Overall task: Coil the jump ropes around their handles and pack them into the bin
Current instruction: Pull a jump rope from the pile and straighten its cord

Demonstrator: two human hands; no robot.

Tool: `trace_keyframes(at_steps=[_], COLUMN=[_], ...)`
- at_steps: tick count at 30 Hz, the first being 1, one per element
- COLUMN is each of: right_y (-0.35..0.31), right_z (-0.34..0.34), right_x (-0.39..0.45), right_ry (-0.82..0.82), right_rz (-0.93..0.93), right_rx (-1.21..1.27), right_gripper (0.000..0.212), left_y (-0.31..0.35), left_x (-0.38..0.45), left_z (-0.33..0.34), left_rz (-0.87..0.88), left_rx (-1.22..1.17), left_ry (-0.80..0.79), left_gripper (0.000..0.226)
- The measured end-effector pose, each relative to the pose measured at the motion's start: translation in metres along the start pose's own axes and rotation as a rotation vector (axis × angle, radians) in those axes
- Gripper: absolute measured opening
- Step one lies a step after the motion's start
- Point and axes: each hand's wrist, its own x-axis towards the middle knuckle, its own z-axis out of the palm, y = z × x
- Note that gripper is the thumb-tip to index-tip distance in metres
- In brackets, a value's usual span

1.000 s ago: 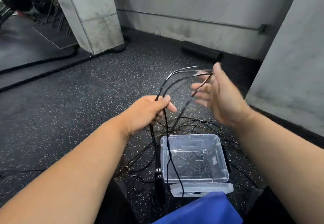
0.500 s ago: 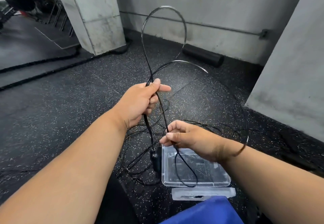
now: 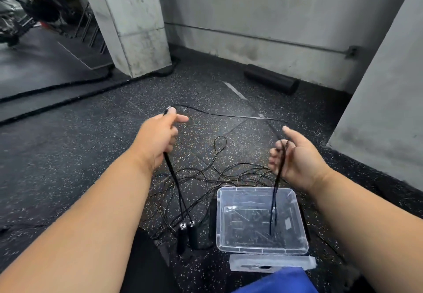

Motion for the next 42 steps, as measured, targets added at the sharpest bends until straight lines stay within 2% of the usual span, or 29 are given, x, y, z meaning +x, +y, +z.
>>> trace_keyframes(at_steps=[5,7,9,10,12,16,19,24,25,27,30,33,39,42], right_y=[-0.018,-0.02,-0.016,-0.013,-0.007,0.006,0.019,0.034,0.036,0.039,0.041,0.042,0.037,0.031], right_z=[-0.038,-0.063,-0.081,-0.084,-0.076,-0.038,-0.023,-0.002,0.002,0.01,0.026,0.036,0.059,0.066], right_x=[0.011,0.017,0.022,0.025,0.025,0.012,0.009,0.0,-0.002,-0.005,-0.012,-0.018,-0.029,-0.033], right_ry=[0.421,0.557,0.605,0.569,0.462,0.296,0.191,0.007,-0.008,-0.031,-0.092,-0.165,-0.227,-0.335], right_rz=[-0.147,-0.142,-0.086,-0.07,-0.071,0.038,0.074,-0.017,-0.078,-0.205,-0.337,-0.422,-0.464,-0.416], right_rx=[-0.337,-0.31,-0.336,-0.401,-0.529,-0.487,-0.564,-0.815,-0.917,-1.099,-1.118,-1.129,-0.864,-0.693], right_gripper=[0.028,0.022,0.016,0.009,0.022,0.027,0.027,0.028,0.032,0.055,0.089,0.101,0.08,0.058], left_y=[0.005,0.007,0.007,0.007,0.007,0.002,-0.003,-0.007,-0.007,-0.006,-0.002,0.002,0.003,-0.001], left_x=[0.016,0.018,0.016,0.015,0.012,0.006,-0.001,-0.013,-0.015,-0.022,-0.034,-0.043,-0.052,-0.056], left_z=[-0.045,-0.059,-0.065,-0.065,-0.059,-0.041,-0.026,-0.007,-0.004,0.003,0.015,0.026,0.035,0.044], left_rz=[-0.072,-0.091,-0.098,-0.097,-0.076,-0.035,-0.022,0.081,0.096,0.123,0.149,0.148,0.125,0.115], left_rx=[-0.229,-0.345,-0.407,-0.413,-0.379,-0.161,0.046,0.366,0.402,0.437,0.426,0.304,0.259,0.204], left_ry=[0.263,0.32,0.312,0.29,0.225,0.063,-0.056,-0.164,-0.204,-0.317,-0.494,-0.626,-0.757,-0.753], left_gripper=[0.041,0.039,0.037,0.037,0.038,0.039,0.041,0.042,0.041,0.04,0.038,0.035,0.037,0.037])
